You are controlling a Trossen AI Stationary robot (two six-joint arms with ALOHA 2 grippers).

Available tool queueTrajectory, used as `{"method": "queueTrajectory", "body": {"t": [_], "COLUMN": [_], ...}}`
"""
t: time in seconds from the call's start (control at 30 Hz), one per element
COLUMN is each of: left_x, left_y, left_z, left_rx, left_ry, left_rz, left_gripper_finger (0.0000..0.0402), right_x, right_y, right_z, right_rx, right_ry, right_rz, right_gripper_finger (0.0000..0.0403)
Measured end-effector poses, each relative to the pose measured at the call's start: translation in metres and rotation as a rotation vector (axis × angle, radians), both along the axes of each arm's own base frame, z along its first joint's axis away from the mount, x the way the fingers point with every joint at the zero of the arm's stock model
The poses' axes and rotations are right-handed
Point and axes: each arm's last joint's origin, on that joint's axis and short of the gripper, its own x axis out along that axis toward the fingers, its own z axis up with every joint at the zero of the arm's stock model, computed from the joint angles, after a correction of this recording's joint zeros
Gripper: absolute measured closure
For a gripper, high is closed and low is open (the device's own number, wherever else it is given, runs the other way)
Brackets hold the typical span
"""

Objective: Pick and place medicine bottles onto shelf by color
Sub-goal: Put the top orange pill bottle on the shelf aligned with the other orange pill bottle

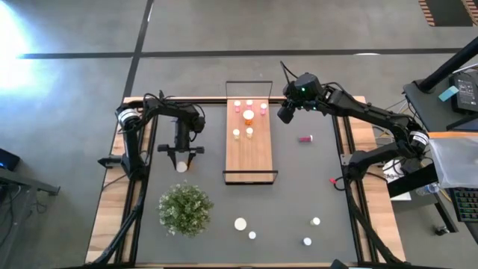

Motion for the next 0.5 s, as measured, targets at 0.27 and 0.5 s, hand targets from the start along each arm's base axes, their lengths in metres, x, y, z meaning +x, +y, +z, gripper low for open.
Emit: {"method": "queueTrajectory", "body": {"t": [0.27, 0.5], "left_x": [0.0014, 0.0029], "left_y": [0.0088, 0.0105], "left_z": [-0.0069, -0.0085], "left_rx": [0.109, 0.134], "left_ry": [-0.015, -0.036], "left_rz": [-0.007, -0.014], "left_gripper_finger": [0.017, 0.0169], "right_x": [0.0, 0.0], "right_y": [0.0, 0.0], "right_z": [0.0, 0.0], "right_rx": [0.0, 0.0], "right_ry": [0.0, 0.0], "right_rz": [0.0, 0.0], "right_gripper_finger": [0.0232, 0.0232]}}
